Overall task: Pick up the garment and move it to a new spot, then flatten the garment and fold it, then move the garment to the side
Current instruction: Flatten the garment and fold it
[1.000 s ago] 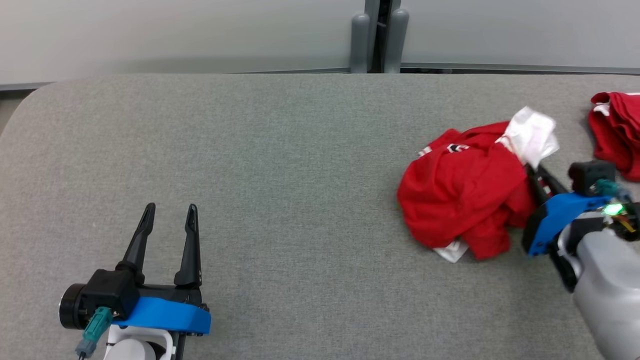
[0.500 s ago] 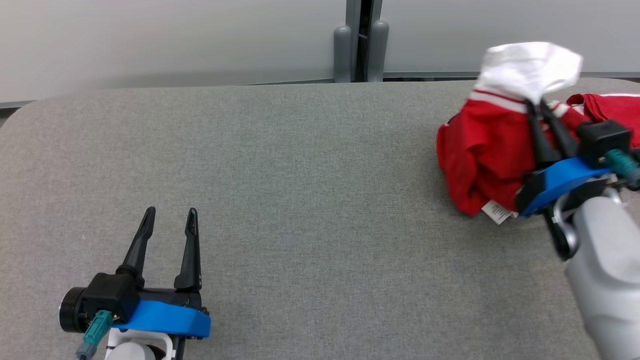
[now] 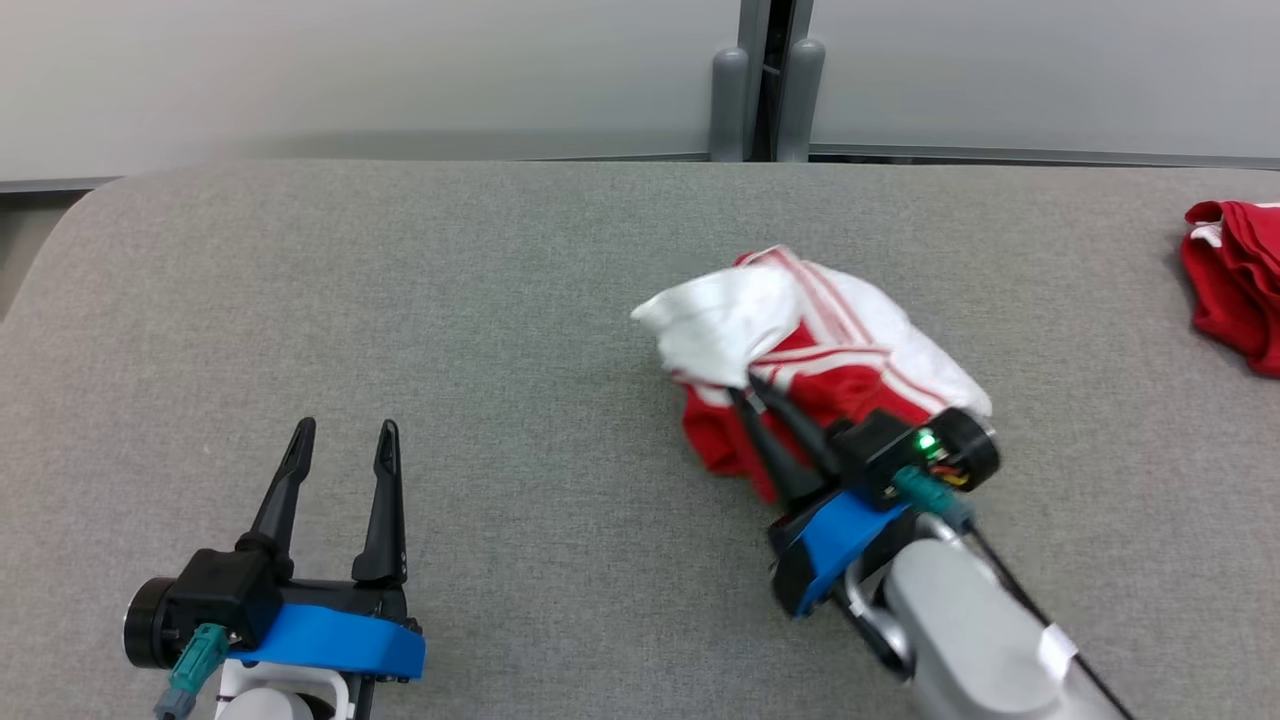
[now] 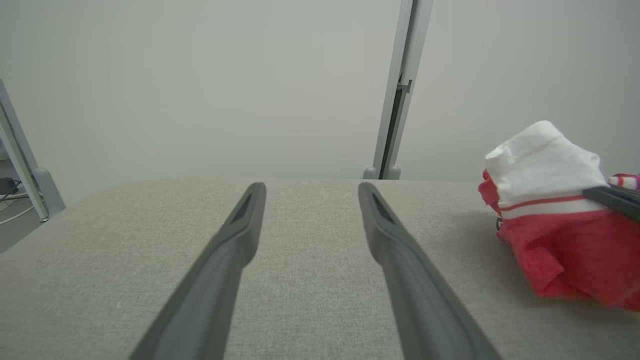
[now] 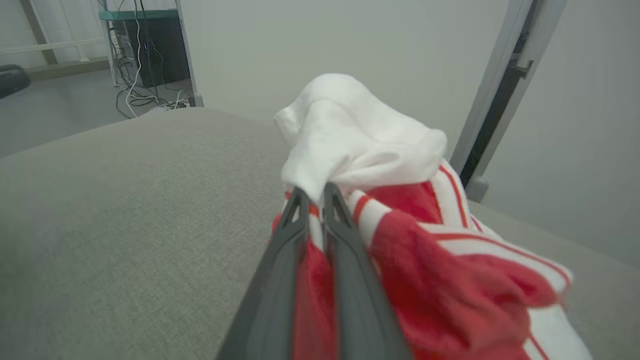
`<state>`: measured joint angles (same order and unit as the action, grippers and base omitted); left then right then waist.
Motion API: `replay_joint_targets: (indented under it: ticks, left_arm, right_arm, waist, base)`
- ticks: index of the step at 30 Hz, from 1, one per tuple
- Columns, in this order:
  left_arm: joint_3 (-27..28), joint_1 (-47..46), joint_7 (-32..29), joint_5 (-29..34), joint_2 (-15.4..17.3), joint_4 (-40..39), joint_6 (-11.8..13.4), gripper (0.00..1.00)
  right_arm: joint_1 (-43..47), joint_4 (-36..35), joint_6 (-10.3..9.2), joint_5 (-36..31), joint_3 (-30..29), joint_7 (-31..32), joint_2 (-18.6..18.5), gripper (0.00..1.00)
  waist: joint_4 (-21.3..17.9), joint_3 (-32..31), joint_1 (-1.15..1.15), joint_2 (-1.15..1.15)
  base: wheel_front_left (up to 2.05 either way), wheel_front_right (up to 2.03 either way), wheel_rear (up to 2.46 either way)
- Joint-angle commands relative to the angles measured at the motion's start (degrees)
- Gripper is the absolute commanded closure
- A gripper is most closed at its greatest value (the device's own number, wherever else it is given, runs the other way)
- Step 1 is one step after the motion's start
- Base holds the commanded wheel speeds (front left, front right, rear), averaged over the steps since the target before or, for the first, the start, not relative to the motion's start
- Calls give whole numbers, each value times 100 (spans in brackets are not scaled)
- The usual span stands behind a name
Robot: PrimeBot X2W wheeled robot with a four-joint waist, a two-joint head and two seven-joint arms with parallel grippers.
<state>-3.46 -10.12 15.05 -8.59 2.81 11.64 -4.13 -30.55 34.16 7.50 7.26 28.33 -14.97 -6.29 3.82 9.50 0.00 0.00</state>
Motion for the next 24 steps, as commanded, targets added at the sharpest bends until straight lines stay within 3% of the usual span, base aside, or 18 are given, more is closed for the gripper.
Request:
replay_joint_targets:
  ticks: [1,4,5,6,7,8,16,24]
  left_arm:
    - [16,0,17,-31,20,-9,20,0]
    - [12,-19,17,-36,19,-10,19,0]
    - [12,-27,17,-37,19,-12,18,0]
    - [10,-32,17,-37,19,-14,17,0]
    - [14,-36,17,-37,19,-18,17,0]
    - [20,-36,17,-36,19,-23,22,0]
    - [55,21,17,-5,20,-42,60,0]
    - [130,96,17,32,19,-60,38,0]
  right_arm:
    - [101,-60,-2,78,159,-30,88,100]
    - [198,-85,-2,156,432,-30,179,100]
    - [221,-113,-2,189,535,-30,203,85]
    - [248,-156,-2,230,639,-30,231,59]
    - [263,-229,-2,279,677,-30,249,11]
    - [280,-312,-2,301,704,-30,259,0]
    - [600,-1230,-2,148,89,-29,109,0]
    - [1309,-2021,-2,-94,-1380,-28,-96,0]
  waist:
    - [32,22,0,0]
    - [55,38,0,0]
    - [63,45,0,0]
    - [69,52,0,0]
    - [71,58,0,0]
    - [68,62,0,0]
    - [-37,10,0,0]
    - [-185,-97,0,0]
  base:
    - [0,0,0]
    - [0,0,0]
    - [0,0,0]
    - [0,0,0]
    - [0,0,0]
    - [0,0,0]
    - [0,0,0]
    - [0,0,0]
